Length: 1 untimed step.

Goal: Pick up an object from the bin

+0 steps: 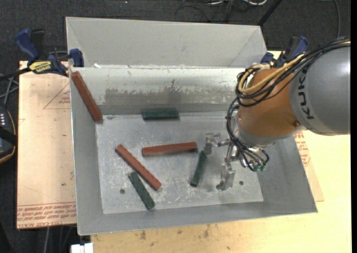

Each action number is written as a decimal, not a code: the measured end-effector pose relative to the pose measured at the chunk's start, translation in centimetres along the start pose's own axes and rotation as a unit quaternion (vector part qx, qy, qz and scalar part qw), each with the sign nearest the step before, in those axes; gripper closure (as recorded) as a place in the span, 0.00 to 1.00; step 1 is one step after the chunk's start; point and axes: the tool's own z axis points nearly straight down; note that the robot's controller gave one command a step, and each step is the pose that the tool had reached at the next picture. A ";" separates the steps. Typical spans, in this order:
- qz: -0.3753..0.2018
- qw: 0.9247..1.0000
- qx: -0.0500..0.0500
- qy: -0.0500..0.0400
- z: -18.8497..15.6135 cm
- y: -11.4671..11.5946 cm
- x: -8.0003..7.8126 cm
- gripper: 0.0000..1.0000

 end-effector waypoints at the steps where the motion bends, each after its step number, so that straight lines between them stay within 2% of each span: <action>1: -0.149 0.989 0.000 0.001 2.5 1.9 -3.0 0.00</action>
Offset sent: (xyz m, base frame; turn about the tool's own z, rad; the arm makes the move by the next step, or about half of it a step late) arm 0.0230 0.0840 -0.0367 -0.5761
